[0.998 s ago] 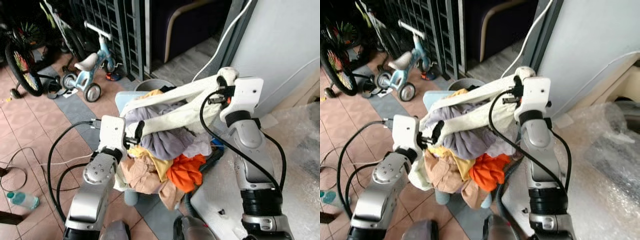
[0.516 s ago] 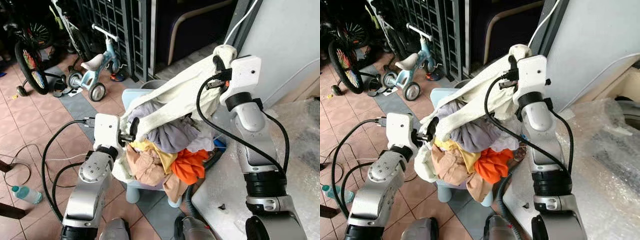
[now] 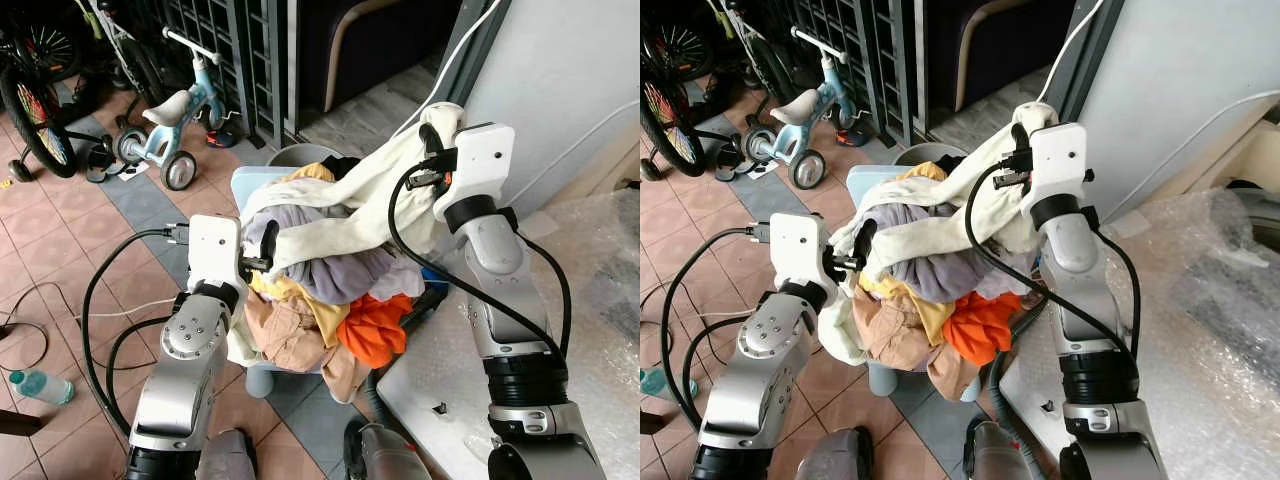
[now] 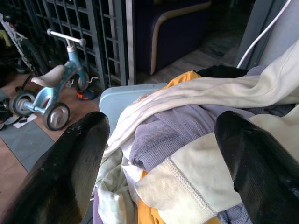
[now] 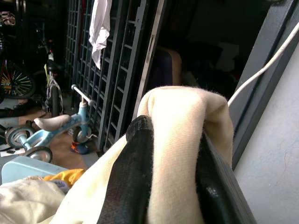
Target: Clothes washing
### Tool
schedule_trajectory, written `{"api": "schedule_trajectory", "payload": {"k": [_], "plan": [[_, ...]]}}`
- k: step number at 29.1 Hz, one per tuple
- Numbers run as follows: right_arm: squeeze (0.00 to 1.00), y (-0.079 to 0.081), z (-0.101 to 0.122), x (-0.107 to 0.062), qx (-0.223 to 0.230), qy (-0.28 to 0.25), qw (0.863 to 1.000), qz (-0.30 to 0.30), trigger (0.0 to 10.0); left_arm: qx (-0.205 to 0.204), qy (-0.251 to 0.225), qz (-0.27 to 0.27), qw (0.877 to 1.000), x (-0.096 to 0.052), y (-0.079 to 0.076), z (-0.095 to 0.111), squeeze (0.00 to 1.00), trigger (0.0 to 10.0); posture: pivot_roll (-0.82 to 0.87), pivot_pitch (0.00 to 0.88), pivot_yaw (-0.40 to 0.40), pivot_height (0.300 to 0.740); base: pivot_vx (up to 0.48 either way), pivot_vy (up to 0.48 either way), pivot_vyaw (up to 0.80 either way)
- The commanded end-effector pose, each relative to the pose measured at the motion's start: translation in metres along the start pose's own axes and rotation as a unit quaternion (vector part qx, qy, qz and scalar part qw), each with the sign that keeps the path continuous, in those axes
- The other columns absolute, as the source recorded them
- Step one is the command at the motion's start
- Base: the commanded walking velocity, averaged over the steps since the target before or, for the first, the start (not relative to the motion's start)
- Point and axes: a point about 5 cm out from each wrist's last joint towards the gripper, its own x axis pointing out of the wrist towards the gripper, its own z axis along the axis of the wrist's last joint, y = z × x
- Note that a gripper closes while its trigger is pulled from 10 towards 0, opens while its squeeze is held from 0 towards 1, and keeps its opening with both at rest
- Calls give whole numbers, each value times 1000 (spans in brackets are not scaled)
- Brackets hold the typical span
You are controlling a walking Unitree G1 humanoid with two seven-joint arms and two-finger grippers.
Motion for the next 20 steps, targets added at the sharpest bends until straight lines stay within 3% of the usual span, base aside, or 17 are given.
{"api": "schedule_trajectory", "payload": {"k": [1,20], "plan": [[0,-1,2,-2,-4,-8,1000,3,10000,0,11,-3,1000,-1,-2,-4,0,10000,44,157,-19,740,-300,0,0],[0,7,-11,-9,1,12,1000,2,10000,6,15,-19,1000,-1,-4,-7,0,10000,51,132,3,740,-284,0,0]]}}
